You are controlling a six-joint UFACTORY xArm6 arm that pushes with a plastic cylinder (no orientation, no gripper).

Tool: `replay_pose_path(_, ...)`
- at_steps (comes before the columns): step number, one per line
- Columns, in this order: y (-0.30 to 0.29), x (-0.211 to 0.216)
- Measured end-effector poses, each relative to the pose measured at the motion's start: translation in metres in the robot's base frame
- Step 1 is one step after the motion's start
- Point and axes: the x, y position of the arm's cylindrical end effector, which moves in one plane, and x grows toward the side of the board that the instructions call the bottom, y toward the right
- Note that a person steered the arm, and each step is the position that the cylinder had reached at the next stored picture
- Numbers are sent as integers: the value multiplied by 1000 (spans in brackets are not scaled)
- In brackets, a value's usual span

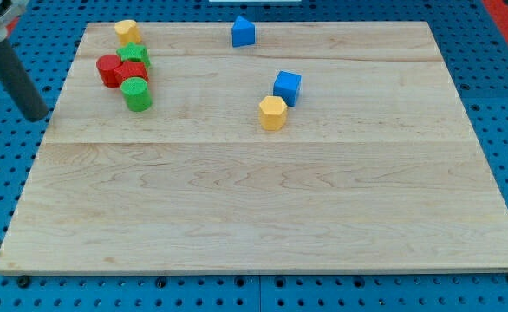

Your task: Move the group of blocks right a bit

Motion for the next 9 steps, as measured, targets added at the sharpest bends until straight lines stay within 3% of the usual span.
replay_pose_path(3,72,-5)
replay_pose_path(4,4,0)
replay_pose_path(5,-3,-15)
replay_pose_path(7,92,-71)
replay_pose_path(9,45,-83)
